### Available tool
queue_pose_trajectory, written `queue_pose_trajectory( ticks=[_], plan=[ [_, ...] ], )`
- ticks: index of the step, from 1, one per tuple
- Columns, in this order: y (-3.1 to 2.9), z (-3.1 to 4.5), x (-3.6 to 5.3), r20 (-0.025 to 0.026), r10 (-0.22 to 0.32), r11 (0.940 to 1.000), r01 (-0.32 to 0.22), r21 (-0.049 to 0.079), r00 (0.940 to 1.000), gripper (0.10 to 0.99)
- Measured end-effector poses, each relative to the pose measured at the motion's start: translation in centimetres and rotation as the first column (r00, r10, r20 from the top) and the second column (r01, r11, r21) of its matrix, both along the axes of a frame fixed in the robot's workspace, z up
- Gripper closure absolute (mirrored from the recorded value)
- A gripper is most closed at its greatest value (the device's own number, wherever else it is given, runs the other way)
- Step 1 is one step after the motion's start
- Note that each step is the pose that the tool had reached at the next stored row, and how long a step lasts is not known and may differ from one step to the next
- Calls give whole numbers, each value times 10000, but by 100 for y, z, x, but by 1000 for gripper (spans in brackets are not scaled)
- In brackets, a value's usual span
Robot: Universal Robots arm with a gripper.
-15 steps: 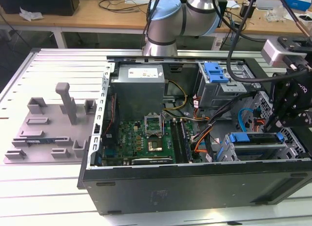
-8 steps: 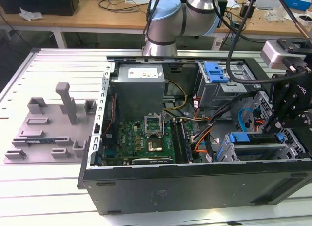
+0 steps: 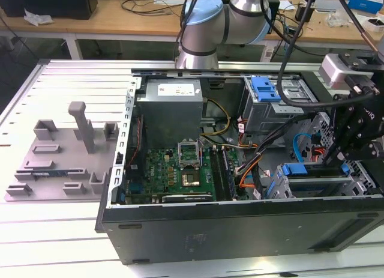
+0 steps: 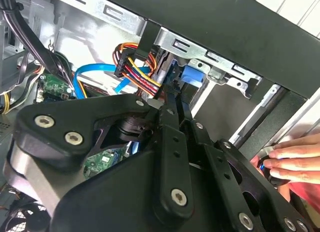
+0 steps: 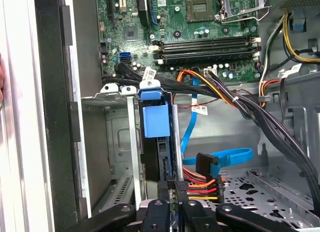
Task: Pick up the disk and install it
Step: 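Insert the first disk wire, then insert the second disk wire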
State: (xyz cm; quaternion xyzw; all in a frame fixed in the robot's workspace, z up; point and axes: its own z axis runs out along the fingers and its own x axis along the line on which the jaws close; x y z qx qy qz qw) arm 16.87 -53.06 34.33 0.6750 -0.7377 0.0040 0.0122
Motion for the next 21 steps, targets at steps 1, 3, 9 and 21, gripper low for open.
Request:
queue_pose_trajectory(
  ticks=[1,3,9,21],
  plan=[
    [0,-11,0,1,2,10000,-2,1,10000,922],
    [0,-56,-1,-49,62,10000,-62,5,10000,914],
    [59,198,0,-39,63,10000,-63,0,10000,847],
    [70,199,0,-39,64,10000,-64,-2,10000,847]
  ],
)
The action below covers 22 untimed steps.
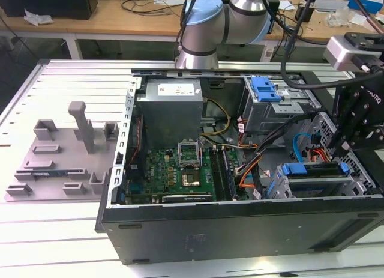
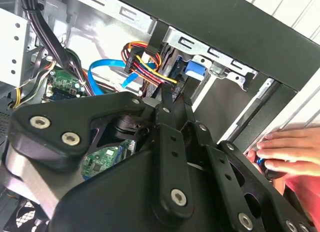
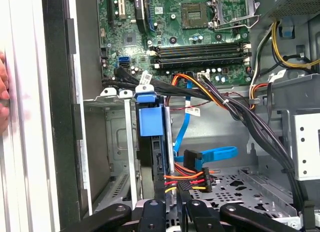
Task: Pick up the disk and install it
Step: 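Insert the second disk wire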
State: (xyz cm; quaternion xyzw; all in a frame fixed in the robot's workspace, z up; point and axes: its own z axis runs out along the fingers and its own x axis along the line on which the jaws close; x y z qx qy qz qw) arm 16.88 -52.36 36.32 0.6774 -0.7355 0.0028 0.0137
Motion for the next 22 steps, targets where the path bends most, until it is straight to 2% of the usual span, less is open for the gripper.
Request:
queue_pose_trajectory(
  ticks=[4,5,6,8,9,10,12,13,14,15,17,20,22],
  plan=[
    [2,0,0,0,0,10000,0,-4,10000,847],
    [23,1,1,-2,1,10000,-1,-76,10000,847],
    [92,6,1,-7,1,9996,-2,-270,10000,847],
    [167,15,0,-23,-1,9988,0,-498,10000,847],
    [274,26,0,-48,-2,9959,-3,-904,10000,847],
    [344,37,0,-55,-4,9935,-3,-1140,10000,847],
    [424,58,0,-57,-1,9909,-7,-1349,10000,847],
    [472,78,0,-64,0,9884,-9,-1521,10000,847],
    [489,92,0,-73,1,9862,-13,-1657,10000,847],
    [506,107,0,-88,2,9830,-19,-1837,10000,847],
    [577,132,-4,-131,2,9721,-32,-2344,9999,847],
    [677,132,-27,-136,2,9653,-37,-2611,9999,847],
    [705,131,-67,-156,0,9614,-43,-2751,9999,847]
  ],
)
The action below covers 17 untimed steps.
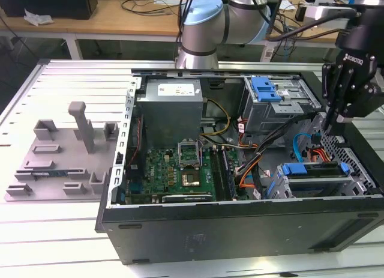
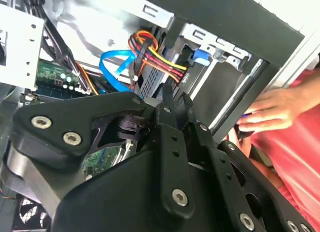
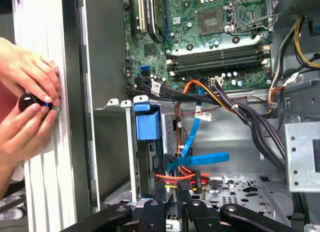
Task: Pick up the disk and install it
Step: 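Insert the second disk wire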
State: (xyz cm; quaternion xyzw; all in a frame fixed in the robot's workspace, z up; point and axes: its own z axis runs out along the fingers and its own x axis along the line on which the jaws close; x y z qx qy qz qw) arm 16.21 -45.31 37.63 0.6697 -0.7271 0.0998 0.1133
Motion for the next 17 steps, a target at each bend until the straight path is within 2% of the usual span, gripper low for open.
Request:
queue_pose_trajectory(
  ticks=[1,2,3,5,6,9,13,17],
  plan=[
    [1,1,-11,-14,-1,10000,0,-32,10000,847],
    [1,1,-17,-65,-10,10000,9,-62,10000,847],
    [1,1,-19,-172,-40,9999,38,-98,9998,847],
    [1,-3,-21,-297,-86,9999,82,-144,9995,847],
    [2,-7,-25,-344,-126,9998,120,-184,9993,847],
    [2,-25,-38,-362,-261,9994,252,-236,9990,847],
    [3,-80,-70,-361,-832,9963,823,-251,9959,847],
    [5,-90,-73,-361,-897,9957,889,-251,9953,847]
  ],
)
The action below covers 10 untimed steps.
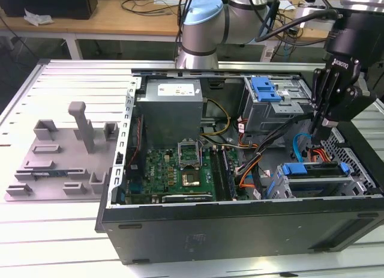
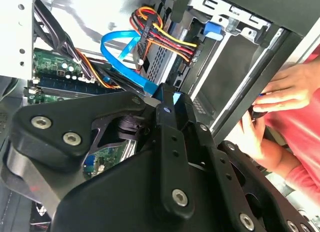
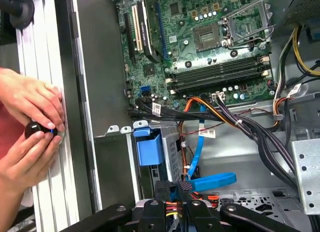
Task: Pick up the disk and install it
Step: 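Insert the second disk wire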
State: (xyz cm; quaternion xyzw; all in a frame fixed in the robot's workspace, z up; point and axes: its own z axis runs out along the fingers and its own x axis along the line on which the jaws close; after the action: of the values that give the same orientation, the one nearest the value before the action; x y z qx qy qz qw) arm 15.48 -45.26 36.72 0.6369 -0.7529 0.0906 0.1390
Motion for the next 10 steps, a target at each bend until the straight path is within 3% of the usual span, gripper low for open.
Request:
queue_pose_trajectory(
  ticks=[5,10],
  plan=[
    [10,-10,-8,0,484,9988,-484,-19,9988,847],
    [11,-38,-44,-1,515,9987,-515,-22,9987,847]
  ],
)
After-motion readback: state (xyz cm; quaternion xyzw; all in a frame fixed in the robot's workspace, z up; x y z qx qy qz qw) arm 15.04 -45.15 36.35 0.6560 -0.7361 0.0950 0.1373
